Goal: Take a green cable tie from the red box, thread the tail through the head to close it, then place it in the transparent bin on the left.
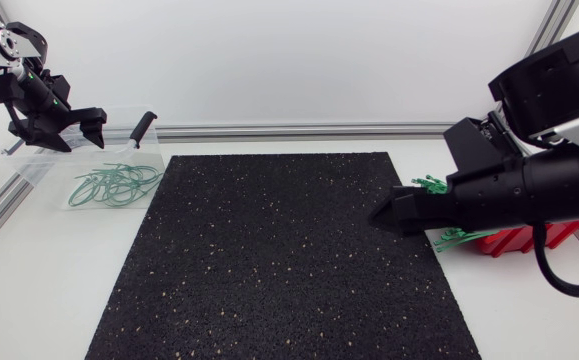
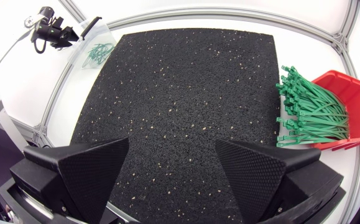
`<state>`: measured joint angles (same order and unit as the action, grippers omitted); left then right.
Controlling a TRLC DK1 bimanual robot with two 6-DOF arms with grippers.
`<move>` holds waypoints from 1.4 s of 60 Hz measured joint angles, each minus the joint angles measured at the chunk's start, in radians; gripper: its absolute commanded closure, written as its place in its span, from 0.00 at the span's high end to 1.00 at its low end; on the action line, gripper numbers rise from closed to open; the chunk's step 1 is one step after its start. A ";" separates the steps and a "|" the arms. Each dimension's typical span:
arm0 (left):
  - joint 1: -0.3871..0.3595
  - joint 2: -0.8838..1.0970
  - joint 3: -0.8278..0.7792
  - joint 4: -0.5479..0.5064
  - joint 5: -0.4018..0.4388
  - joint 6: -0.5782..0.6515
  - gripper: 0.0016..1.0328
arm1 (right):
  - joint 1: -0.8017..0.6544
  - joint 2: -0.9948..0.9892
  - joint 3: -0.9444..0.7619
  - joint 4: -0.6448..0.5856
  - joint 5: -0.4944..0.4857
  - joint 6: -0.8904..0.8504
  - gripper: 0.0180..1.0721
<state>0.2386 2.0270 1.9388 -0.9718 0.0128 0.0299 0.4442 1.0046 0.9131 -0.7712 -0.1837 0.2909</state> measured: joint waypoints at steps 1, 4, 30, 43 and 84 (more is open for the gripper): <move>0.000 -0.012 -0.003 0.001 0.000 0.000 0.96 | 0.000 -0.005 0.000 0.000 0.006 0.000 0.97; -0.005 -0.065 -0.027 0.013 0.000 0.000 0.96 | -0.001 -0.021 -0.001 0.000 0.021 -0.002 0.97; -0.091 -0.684 -0.623 0.488 0.000 0.000 0.96 | -0.235 -0.240 -0.108 0.027 0.138 -0.152 0.97; -0.148 -0.871 -0.937 0.656 0.000 0.000 0.96 | -0.385 -0.395 -0.212 0.075 0.155 -0.234 0.97; -0.181 -1.454 -1.642 1.194 0.000 -0.004 0.96 | -0.415 -0.912 -0.533 0.308 0.292 -0.274 0.97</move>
<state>0.0574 0.5732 0.2966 0.2218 0.0132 0.0261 0.0296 0.0921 0.3805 -0.4629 0.1081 0.0170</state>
